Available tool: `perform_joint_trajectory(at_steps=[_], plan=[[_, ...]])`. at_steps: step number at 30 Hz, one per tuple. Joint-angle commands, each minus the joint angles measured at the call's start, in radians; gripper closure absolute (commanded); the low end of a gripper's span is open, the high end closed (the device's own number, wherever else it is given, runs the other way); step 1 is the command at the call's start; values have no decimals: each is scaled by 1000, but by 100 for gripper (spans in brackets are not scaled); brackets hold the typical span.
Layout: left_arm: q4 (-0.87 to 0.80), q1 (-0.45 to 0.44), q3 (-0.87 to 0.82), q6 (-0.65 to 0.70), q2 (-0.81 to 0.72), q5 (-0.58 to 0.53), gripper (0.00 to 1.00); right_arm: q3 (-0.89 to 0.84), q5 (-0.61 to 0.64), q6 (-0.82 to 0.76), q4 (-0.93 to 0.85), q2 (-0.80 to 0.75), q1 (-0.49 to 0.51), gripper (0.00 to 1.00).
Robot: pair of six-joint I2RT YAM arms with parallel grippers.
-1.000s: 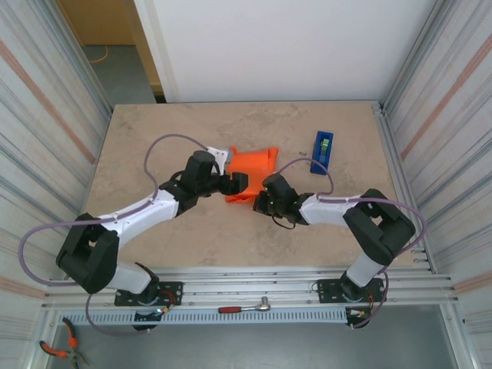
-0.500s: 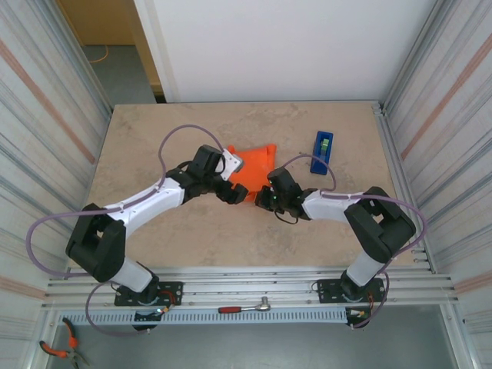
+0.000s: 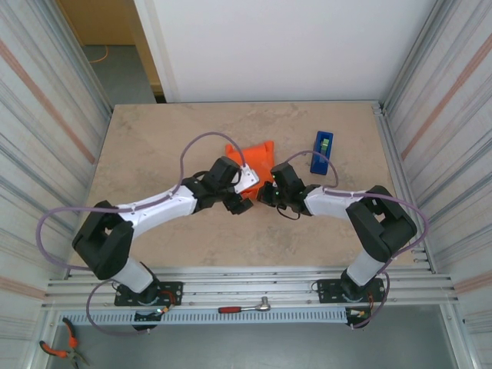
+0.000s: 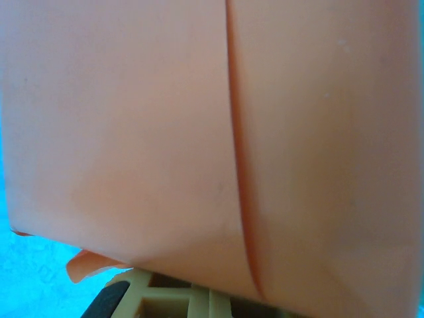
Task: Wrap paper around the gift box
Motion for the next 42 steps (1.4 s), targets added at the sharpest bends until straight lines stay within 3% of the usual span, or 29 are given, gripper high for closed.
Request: perform_joint_trajectory(at_steps=[1, 17, 26, 34, 42], plan=[[38, -1, 26, 78, 37, -83, 8, 37, -16, -31, -17, 1, -10, 100], [129, 4, 46, 113, 140, -135, 7, 41, -28, -35, -28, -2, -33, 100], [136, 16, 69, 106, 188, -122, 34, 15, -30, -36, -37, -43, -35, 100], [139, 18, 73, 90, 205, -100, 41, -77, -22, -32, -18, -82, -49, 100], [151, 18, 50, 78, 189, -93, 41, -58, -43, -22, 35, 5, -55, 100]])
